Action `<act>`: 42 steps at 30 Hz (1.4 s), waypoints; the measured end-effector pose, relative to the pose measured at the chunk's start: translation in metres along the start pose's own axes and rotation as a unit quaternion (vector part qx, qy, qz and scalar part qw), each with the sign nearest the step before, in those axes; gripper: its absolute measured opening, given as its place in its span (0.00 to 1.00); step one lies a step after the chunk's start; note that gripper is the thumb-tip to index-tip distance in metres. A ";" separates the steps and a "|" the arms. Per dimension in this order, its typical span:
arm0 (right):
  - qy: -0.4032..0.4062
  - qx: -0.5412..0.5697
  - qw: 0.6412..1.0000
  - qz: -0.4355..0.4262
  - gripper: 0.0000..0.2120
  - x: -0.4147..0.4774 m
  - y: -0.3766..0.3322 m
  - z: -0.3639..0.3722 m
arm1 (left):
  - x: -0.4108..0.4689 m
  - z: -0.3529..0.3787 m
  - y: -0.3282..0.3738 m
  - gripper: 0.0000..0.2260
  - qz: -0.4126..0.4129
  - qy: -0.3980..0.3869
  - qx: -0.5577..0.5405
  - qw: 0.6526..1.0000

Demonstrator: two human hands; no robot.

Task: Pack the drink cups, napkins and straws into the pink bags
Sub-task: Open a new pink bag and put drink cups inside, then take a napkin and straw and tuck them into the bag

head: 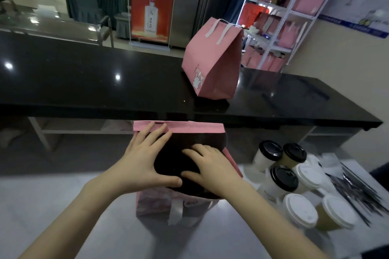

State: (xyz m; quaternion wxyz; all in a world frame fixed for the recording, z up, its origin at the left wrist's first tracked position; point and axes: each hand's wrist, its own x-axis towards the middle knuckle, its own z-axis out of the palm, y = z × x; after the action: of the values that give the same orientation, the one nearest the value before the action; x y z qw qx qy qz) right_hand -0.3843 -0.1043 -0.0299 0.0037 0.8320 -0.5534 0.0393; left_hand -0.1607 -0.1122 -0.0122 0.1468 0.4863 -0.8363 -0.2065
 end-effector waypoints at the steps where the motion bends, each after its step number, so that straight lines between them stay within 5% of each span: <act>1: 0.023 -0.004 1.000 -0.003 0.28 -0.006 0.002 -0.007 | -0.003 -0.002 -0.002 0.55 0.002 -0.003 -0.019 1.000; 6: 0.009 0.040 0.998 0.038 0.30 -0.047 0.037 -0.045 | -0.015 0.000 -0.010 0.49 0.025 -0.025 -0.022 0.999; 10: -0.037 0.094 0.992 0.077 0.29 -0.066 0.068 -0.059 | -0.014 0.015 -0.006 0.41 0.035 0.062 -0.008 0.997; 15: 0.090 0.067 0.988 0.109 0.10 -0.049 0.073 -0.043 | -0.006 0.018 0.009 0.25 0.030 0.155 0.017 0.987; 24: 0.187 0.140 0.972 0.025 0.12 -0.079 0.141 -0.046 | 0.036 0.030 0.109 0.18 0.054 0.176 0.033 0.982; 34: 0.130 0.145 0.956 0.219 0.07 -0.205 0.355 -0.042 | 0.196 0.154 0.295 0.06 0.144 0.046 -0.149 0.977; 42: 0.009 0.159 0.924 0.348 0.17 -0.266 0.469 0.007 | 0.302 0.264 0.383 0.07 0.181 -0.077 -0.053 0.979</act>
State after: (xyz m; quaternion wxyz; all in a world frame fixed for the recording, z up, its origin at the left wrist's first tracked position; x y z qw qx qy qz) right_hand -0.9177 -0.0412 -0.0732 -0.1374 0.5767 -0.7943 0.1325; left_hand -0.7128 -0.1537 -0.0420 0.1426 0.3012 -0.9071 -0.2571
